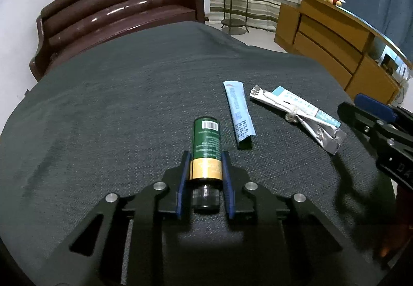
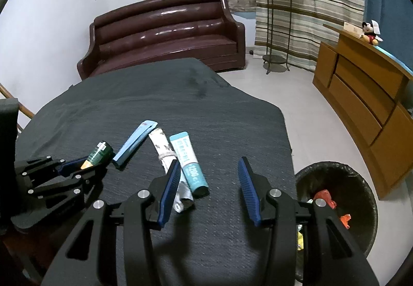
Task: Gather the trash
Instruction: 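Move both grippers back to the table and grasp the green-gold can with the left, then grasp the rolled foil packet with the right gripper while the left holds the can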
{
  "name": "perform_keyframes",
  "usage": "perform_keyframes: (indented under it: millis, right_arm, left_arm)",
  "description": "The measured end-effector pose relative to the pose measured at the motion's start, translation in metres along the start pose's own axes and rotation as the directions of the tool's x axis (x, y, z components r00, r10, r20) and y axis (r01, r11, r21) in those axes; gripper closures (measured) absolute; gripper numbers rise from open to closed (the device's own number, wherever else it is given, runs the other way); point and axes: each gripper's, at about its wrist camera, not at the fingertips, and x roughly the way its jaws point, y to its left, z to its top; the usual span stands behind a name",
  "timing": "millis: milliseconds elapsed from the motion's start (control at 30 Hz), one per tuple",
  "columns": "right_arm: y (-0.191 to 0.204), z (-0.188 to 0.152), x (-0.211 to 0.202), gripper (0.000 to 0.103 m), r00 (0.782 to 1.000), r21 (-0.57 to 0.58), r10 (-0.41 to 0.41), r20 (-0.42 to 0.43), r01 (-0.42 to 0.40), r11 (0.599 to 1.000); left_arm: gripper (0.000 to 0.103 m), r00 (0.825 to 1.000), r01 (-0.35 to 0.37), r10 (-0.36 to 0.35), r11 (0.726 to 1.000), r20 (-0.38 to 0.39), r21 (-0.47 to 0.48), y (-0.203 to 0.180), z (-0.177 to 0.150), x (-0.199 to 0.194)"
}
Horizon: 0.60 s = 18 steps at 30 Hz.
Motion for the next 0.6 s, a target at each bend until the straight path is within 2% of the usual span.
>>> perform_keyframes:
  millis: [433, 500, 600]
  right_arm:
    - [0.031, 0.007, 0.013, 0.057, 0.998, -0.075, 0.052, -0.029, -0.054, 0.996]
    - [0.035, 0.008, 0.016, 0.061, 0.998, -0.086, 0.055, -0.037, -0.058, 0.995]
    - [0.041, 0.008, 0.022, 0.063, 0.996, -0.098, 0.064, -0.058, -0.069, 0.993]
  left_arm:
    - [0.080, 0.999, -0.037, 0.038, 0.998, 0.005, -0.052, 0.026, -0.002, -0.004]
    - [0.080, 0.999, -0.050, 0.050, 0.997, 0.007, -0.064, 0.033, -0.002, -0.006]
    - [0.080, 0.997, -0.071, 0.072, 0.994, 0.012, -0.089, 0.045, -0.003, -0.007]
